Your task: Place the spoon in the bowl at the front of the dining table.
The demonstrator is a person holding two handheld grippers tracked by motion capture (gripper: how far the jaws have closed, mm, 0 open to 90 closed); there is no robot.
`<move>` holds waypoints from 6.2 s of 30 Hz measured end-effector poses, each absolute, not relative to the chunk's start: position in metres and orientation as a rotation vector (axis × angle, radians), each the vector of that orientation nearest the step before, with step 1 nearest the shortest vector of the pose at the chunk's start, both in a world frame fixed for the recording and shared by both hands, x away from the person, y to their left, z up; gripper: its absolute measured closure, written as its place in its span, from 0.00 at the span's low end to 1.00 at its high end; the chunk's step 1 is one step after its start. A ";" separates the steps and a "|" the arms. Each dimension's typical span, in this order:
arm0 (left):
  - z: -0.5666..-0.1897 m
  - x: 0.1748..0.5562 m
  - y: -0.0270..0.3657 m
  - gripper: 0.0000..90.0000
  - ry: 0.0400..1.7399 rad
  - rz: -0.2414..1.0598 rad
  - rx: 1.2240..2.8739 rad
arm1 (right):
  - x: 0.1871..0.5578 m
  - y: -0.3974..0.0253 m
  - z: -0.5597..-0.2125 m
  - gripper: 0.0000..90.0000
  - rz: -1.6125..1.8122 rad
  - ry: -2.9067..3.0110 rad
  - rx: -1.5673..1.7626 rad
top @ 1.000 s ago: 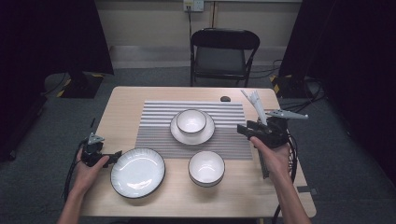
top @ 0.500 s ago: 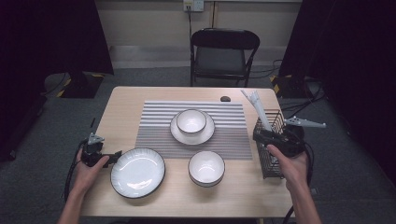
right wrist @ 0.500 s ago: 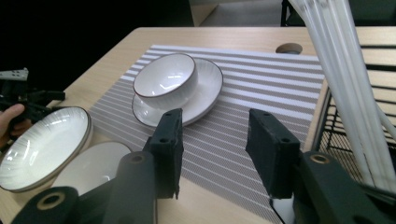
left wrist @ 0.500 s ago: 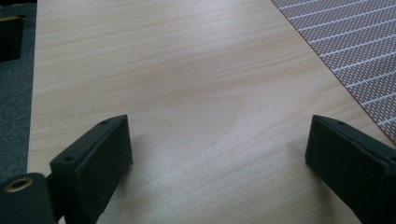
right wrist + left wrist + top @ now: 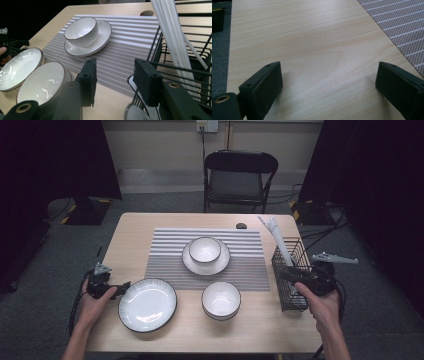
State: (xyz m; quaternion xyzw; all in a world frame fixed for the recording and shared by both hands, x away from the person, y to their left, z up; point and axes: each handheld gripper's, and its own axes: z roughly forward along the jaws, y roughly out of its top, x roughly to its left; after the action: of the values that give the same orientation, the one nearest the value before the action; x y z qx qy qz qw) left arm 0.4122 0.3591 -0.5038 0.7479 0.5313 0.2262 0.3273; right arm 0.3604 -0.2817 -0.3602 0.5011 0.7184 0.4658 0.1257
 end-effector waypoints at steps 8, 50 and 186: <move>-0.504 0.412 0.359 0.08 1.392 0.593 1.958 | 0.351 -0.291 -0.368 0.60 1.315 2.096 1.484; -0.504 0.412 0.359 0.08 1.393 0.593 1.959 | 0.360 -0.317 -0.372 0.82 1.244 1.985 1.543; -0.504 0.412 0.359 0.08 1.393 0.593 1.959 | 0.403 -0.272 -0.305 0.96 1.452 1.882 1.279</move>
State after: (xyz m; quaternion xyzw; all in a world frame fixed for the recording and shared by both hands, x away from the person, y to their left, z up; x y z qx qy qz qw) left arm 0.4120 0.3592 -0.5037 0.7480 0.5316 0.2264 0.3267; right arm 0.4025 -0.2723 -0.3053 0.4622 0.6803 0.5249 0.2194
